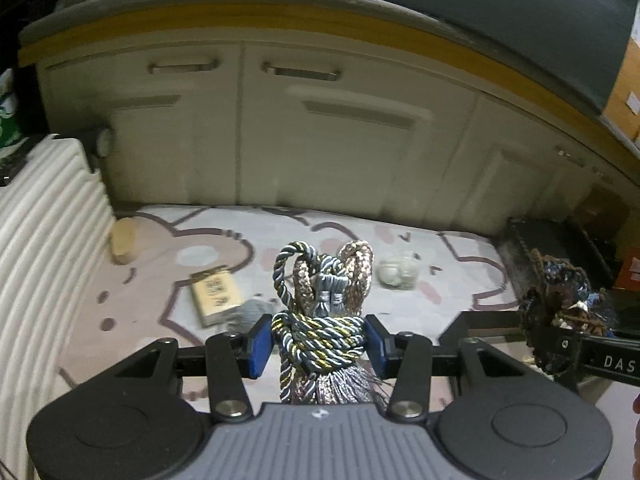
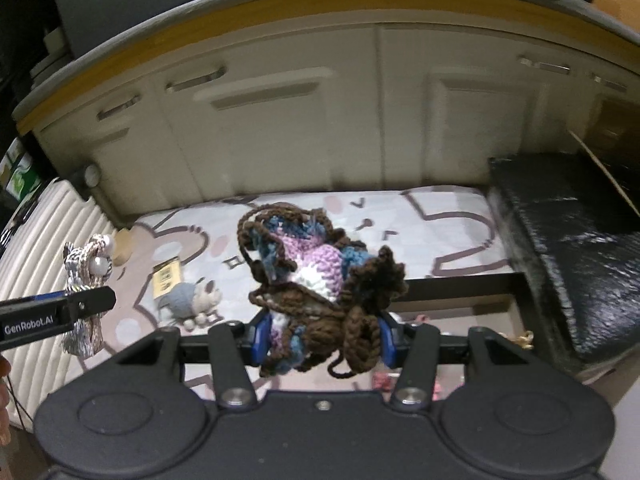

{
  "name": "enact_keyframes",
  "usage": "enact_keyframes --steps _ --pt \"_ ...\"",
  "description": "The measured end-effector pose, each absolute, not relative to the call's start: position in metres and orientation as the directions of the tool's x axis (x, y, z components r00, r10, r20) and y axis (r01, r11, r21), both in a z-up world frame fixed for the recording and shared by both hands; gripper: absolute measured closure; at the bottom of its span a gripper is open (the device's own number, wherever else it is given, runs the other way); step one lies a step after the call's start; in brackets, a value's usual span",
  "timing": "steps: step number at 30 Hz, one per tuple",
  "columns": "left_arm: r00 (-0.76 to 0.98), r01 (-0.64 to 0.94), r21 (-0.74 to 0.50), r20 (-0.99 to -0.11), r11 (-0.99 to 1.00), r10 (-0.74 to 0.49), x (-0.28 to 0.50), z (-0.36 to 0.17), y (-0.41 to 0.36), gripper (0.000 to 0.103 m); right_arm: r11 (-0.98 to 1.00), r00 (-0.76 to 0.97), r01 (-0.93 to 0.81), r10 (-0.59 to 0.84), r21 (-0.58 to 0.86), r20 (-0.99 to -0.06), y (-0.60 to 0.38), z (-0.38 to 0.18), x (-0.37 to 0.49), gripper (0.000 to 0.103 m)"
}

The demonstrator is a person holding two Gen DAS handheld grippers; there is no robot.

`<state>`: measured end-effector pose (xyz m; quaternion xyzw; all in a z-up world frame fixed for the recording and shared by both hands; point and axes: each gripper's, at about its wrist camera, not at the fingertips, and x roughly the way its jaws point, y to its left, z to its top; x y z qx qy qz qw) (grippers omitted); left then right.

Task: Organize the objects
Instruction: 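Carry the tassel with the left tool while the right tool carries the keychain toward the black box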

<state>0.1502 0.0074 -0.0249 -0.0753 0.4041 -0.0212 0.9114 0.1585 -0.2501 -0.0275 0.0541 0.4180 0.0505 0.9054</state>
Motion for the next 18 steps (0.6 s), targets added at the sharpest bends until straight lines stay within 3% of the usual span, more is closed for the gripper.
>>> enact_keyframes --steps 18 --pt "0.659 0.146 -0.184 -0.715 0.972 -0.234 0.165 -0.034 -0.083 0.054 0.986 0.652 0.094 0.043 0.137 -0.757 -0.330 -0.036 0.152 0.051"
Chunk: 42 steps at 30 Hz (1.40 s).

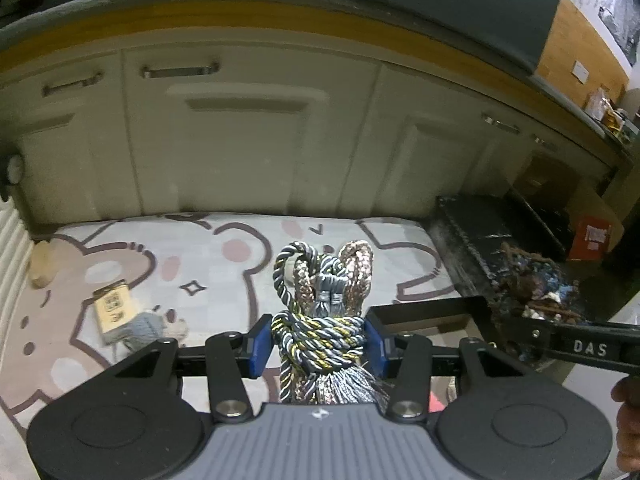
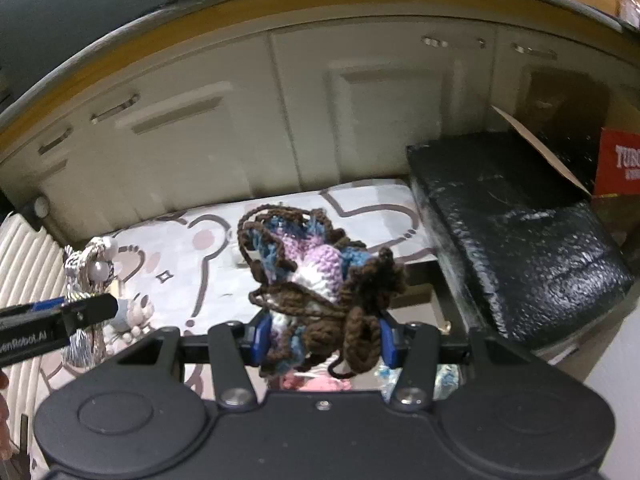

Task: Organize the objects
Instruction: 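Carry the tassel with the left tool while the right tool carries the keychain toward the black box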

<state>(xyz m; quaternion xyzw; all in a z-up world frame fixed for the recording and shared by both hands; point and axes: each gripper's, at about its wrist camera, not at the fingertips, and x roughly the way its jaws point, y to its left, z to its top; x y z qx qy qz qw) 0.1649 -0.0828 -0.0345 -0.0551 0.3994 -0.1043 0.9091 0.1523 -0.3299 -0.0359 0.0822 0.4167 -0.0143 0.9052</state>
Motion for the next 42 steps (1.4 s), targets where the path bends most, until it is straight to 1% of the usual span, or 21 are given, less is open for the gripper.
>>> enact_keyframes --steps 16,22,27,36,37,38,39,40,42 --pt "0.557 0.204 -0.366 -0.720 0.908 -0.415 0.179 -0.067 -0.135 0.054 0.974 0.624 0.185 -0.014 0.130 -0.781 -0.363 -0.058 0.173 0.051" --pt "0.483 0.228 -0.389 -0.751 0.893 -0.451 0.183 -0.093 -0.172 0.055 0.969 0.614 0.209 -0.025 0.132 -0.789 -0.374 -0.064 0.174 0.051" --pt "0.455 0.228 -0.436 -0.742 0.870 -0.491 0.187 -0.111 -0.193 0.054 0.963 0.610 0.223 -0.020 0.148 -0.792 -0.384 -0.068 0.174 0.051" --pt "0.407 0.236 -0.440 -0.764 0.866 -0.500 0.193 -0.137 -0.216 0.054 0.962 0.596 0.230 -0.017 0.150 -0.803 -0.389 -0.082 0.187 0.051" --pt "0.396 0.245 -0.432 -0.773 0.868 -0.496 0.193 -0.138 -0.218 0.049 0.961 0.595 0.231 -0.017 0.150 -0.804 -0.389 -0.084 0.189 0.051" --pt "0.380 0.253 -0.417 -0.787 0.873 -0.486 0.192 -0.139 -0.220 0.033 0.961 0.592 0.233 -0.017 0.151 -0.806 -0.389 -0.086 0.191 0.051" --pt "0.376 0.251 -0.397 -0.801 0.883 -0.467 0.192 -0.139 -0.221 0.026 0.961 0.588 0.234 -0.016 0.151 -0.808 -0.389 -0.088 0.194 0.051" --pt "0.384 0.253 -0.377 -0.806 0.891 -0.450 0.190 -0.138 -0.221 0.023 0.961 0.585 0.234 -0.017 0.148 -0.811 -0.388 -0.090 0.196 0.051" --pt "0.385 0.273 -0.372 -0.803 0.887 -0.456 0.189 -0.135 -0.219 0.024 0.963 0.574 0.231 -0.022 0.136 -0.819 -0.388 -0.095 0.200 0.051"
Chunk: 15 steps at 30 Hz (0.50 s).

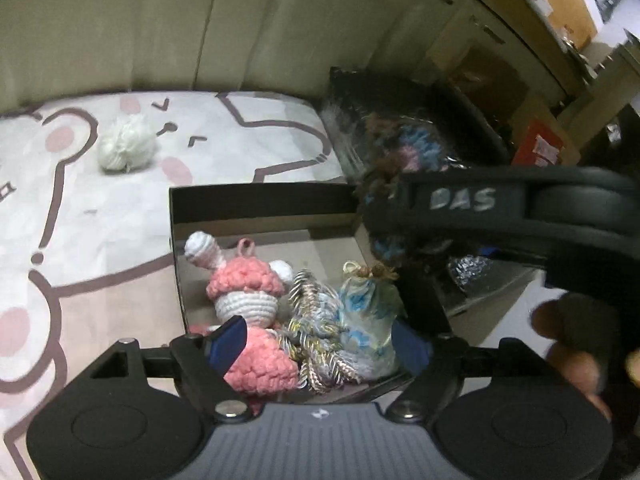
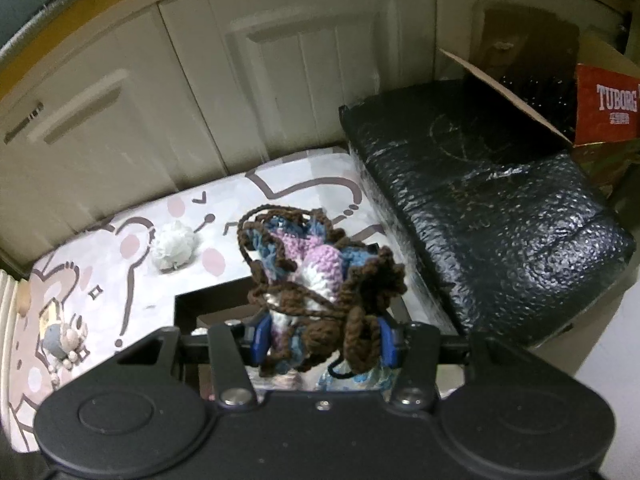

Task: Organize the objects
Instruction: 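Carry the tassel with the left tool while the right tool carries the keychain toward the black box, then lower the tassel into the box and open the left tool while the right tool releases the keychain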

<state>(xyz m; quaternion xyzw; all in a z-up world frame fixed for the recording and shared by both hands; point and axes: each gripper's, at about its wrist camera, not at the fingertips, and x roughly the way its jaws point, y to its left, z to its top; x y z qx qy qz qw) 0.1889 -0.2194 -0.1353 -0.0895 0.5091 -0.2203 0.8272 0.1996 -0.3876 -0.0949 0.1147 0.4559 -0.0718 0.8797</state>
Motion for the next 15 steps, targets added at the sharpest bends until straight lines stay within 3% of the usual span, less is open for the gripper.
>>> enact_keyframes --steps 7,10,12,15 --pt "0.366 0.276 -0.368 -0.814 0.888 -0.451 0.191 -0.133 -0.216 0.028 0.968 0.553 0.228 -0.040 0.104 -0.832 -0.387 -0.105 0.206 0.050" --pt "0.356 0.273 -0.352 -0.828 0.895 -0.434 0.193 -0.136 -0.216 0.029 0.970 0.568 0.221 -0.044 0.101 -0.822 -0.387 -0.107 0.207 0.039" --pt "0.348 0.272 -0.344 -0.835 0.899 -0.425 0.193 -0.137 -0.216 0.029 0.968 0.577 0.235 -0.063 0.091 -0.814 -0.389 -0.110 0.208 0.025" --pt "0.338 0.278 -0.326 -0.847 0.904 -0.409 0.193 -0.138 -0.216 0.029 0.965 0.573 0.252 -0.086 0.076 -0.815 -0.392 -0.110 0.208 0.025"
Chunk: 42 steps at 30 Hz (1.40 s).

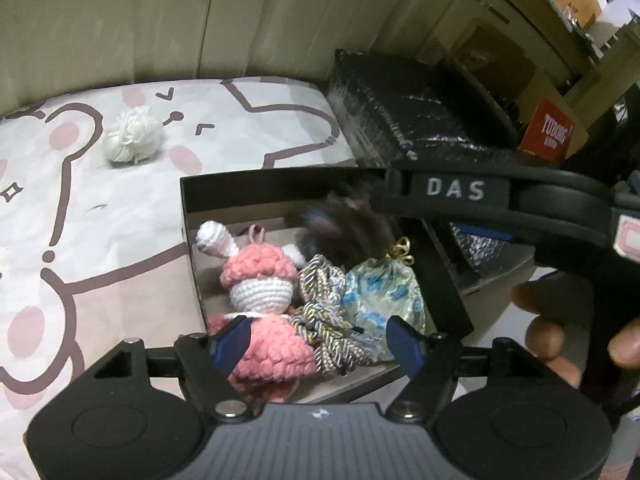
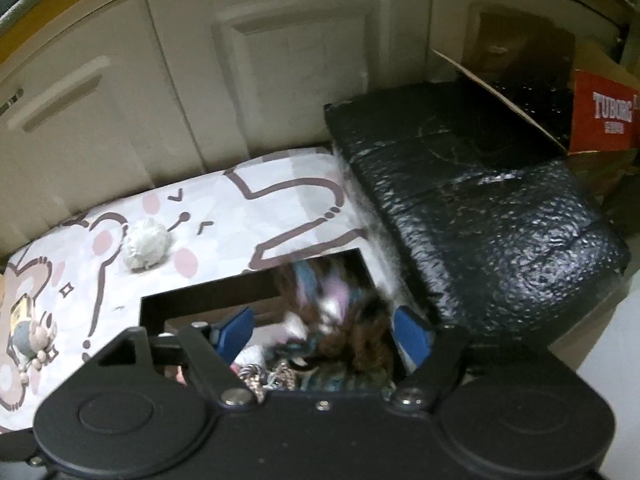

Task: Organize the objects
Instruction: 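Lower the tassel into the box and open the left tool while the right tool releases the keychain, then withdraw both tools from the box back over the mat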

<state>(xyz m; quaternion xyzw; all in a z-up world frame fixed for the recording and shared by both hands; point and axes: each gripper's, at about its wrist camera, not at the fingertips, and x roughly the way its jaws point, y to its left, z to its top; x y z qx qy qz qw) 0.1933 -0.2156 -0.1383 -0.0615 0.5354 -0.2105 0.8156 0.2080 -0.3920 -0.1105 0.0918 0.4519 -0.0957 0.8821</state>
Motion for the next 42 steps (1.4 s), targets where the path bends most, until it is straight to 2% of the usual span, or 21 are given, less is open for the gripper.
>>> enact_keyframes --steps 14,26,42 --pt "0.358 0.280 -0.302 -0.848 0.911 -0.391 0.191 -0.125 -0.210 0.029 0.952 0.540 0.279 -0.047 0.127 -0.841 -0.404 -0.106 0.197 0.025" --pt "0.424 0.263 -0.280 -0.826 0.923 -0.371 0.183 -0.095 -0.192 0.029 0.947 0.614 0.271 -0.031 0.174 -0.789 -0.405 -0.070 0.173 0.025" --pt "0.525 0.232 -0.230 -0.789 0.945 -0.321 0.170 -0.054 -0.162 0.027 0.958 0.654 0.256 -0.073 0.130 -0.753 -0.399 -0.040 0.136 0.025"
